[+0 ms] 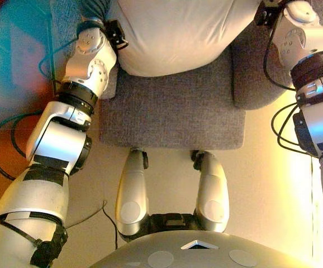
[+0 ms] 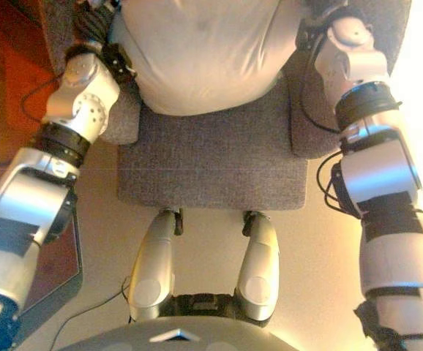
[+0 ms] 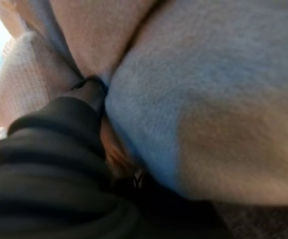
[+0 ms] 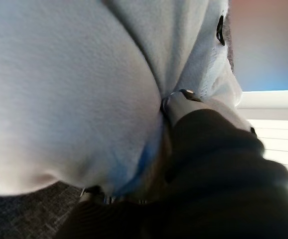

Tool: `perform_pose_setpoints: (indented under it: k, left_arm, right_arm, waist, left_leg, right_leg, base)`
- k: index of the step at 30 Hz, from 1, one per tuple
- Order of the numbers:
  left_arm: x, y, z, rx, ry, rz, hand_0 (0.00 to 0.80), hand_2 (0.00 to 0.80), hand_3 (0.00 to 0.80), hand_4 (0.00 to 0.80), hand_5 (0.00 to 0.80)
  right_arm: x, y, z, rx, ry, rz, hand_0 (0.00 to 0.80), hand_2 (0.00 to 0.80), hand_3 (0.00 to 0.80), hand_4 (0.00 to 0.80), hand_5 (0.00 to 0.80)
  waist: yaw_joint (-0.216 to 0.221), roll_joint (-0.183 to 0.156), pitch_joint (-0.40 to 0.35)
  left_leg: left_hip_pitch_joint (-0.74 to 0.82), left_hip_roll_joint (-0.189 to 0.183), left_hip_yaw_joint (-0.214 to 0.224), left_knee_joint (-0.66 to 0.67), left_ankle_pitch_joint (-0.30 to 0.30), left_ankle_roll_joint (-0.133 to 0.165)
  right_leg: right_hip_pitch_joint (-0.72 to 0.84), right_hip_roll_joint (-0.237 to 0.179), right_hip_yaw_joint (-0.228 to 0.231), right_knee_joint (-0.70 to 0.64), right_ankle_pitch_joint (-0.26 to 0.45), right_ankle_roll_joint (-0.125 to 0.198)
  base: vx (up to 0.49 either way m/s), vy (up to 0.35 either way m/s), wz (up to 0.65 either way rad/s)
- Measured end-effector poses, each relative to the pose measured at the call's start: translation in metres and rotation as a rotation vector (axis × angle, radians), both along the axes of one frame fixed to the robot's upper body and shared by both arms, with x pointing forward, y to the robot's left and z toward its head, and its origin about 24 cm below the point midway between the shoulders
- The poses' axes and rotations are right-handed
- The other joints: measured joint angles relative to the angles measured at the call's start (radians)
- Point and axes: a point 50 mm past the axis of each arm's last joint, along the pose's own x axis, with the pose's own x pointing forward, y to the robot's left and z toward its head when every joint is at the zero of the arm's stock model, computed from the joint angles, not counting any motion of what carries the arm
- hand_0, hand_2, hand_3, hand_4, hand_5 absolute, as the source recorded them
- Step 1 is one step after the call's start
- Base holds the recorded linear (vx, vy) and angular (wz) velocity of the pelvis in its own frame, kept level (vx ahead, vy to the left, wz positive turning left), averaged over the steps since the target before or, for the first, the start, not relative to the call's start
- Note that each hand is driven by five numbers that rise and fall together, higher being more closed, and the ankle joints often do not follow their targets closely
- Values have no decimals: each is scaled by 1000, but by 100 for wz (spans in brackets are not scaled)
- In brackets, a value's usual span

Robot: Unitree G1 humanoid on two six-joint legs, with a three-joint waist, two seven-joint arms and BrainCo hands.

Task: Pick up the cushion and take it to the sofa

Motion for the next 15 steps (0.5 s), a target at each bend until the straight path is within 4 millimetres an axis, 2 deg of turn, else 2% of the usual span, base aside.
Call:
perform_pose_setpoints:
  k: [1,2,3,7,15]
  left_arm:
    - [1,1,1,-8,5,3,800,800,800,800,800]
    - [1,2,2,-26,9,-5,493,493,493,493,493]
    - [2,3,2,-64,12,-27,0,0,0,0,0]
    - [3,6,-1,-217,20,-78,0,0,0,0,0]
    - [0,29,8,-214,-44,20,0,0,0,0,0]
  right_arm:
    - [0,1,0,3,0,6,690,690,690,690,690]
    - [0,2,0,9,0,12,0,0,0,0,0]
    - [0,2,0,16,0,14,0,0,0,0,0]
    - [1,-2,-3,36,13,-7,0,0,0,0,0]
    - [0,-4,-1,68,-3,-43,0,0,0,0,0]
  waist:
    - [0,0,0]
    - [-1,0,0]
    - [-1,1,0]
    - [-3,2,-1]
    - [-3,22,-3]
  left_leg:
    - [-7,-1,0,9,-2,-1]
    - [-13,-1,0,14,-2,-1]
    - [-20,-1,0,20,-2,-1]
    - [-23,-4,0,27,-4,-5]
    - [-18,-5,2,28,-4,-5]
  right_leg:
    - [-9,-1,7,14,-6,1]
    - [-18,-3,8,25,-9,0]
    - [-26,-4,10,33,-11,-1]
    - [-38,-14,15,65,-22,-4]
    - [-38,-16,21,72,-23,-5]
  base:
    - [6,82,1]
    - [17,70,2]
    - [28,75,1]
    - [34,50,2]
    - [12,24,0]
